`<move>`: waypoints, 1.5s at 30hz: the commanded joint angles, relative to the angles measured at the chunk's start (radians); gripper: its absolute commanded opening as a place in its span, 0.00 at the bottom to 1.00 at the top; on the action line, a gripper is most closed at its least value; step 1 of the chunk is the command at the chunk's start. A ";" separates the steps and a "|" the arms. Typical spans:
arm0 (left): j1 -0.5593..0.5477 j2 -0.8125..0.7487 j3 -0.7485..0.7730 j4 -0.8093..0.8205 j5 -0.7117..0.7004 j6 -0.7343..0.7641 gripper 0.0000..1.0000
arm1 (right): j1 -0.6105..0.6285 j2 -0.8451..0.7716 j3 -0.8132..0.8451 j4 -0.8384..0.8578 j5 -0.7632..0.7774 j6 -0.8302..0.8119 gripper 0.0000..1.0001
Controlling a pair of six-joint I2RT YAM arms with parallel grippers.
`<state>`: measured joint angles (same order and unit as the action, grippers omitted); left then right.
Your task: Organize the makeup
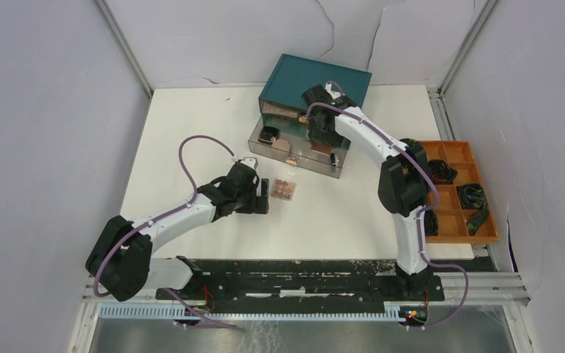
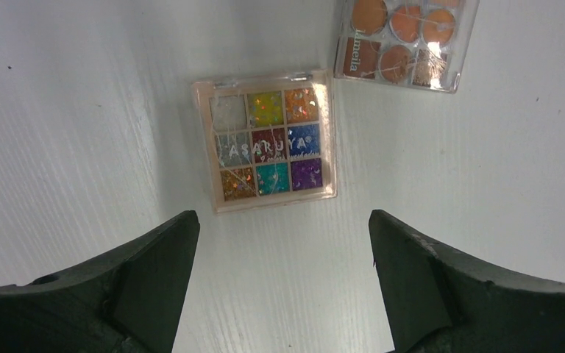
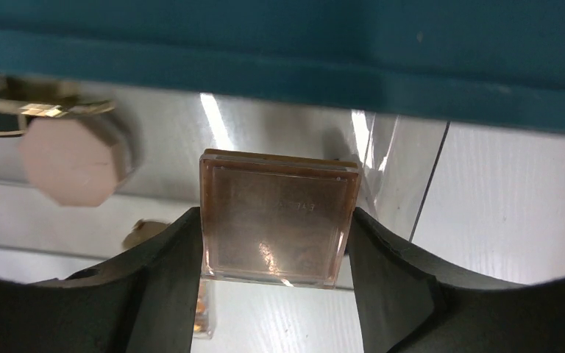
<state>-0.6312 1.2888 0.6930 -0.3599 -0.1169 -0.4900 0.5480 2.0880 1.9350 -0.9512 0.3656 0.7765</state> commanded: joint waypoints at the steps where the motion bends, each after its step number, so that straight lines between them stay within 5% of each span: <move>1: -0.006 0.047 0.011 0.080 -0.056 -0.046 0.93 | -0.024 0.046 0.057 0.034 -0.030 -0.068 0.28; 9: -0.008 0.179 0.052 0.147 -0.056 -0.041 0.95 | -0.062 0.111 0.102 0.062 -0.039 -0.150 0.44; 16: -0.006 0.257 0.083 0.169 -0.055 -0.041 0.96 | -0.083 0.092 0.058 0.115 -0.072 -0.209 0.86; 22: -0.007 0.282 0.099 0.164 -0.066 -0.033 0.96 | -0.089 0.057 0.030 0.134 -0.098 -0.236 0.97; 30: -0.007 0.277 0.058 0.165 -0.075 -0.036 0.85 | -0.090 -0.101 -0.044 0.155 -0.129 -0.237 0.99; 37: -0.007 0.301 0.064 0.154 -0.096 -0.013 0.42 | -0.088 -0.290 -0.170 0.162 -0.179 -0.244 1.00; 45: -0.007 0.263 0.163 0.058 -0.133 0.039 0.44 | -0.087 -0.456 -0.299 0.144 -0.168 -0.261 1.00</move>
<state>-0.6373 1.5684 0.7940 -0.2291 -0.2188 -0.4953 0.4580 1.6978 1.6878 -0.8162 0.1921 0.5377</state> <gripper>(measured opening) 0.423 0.997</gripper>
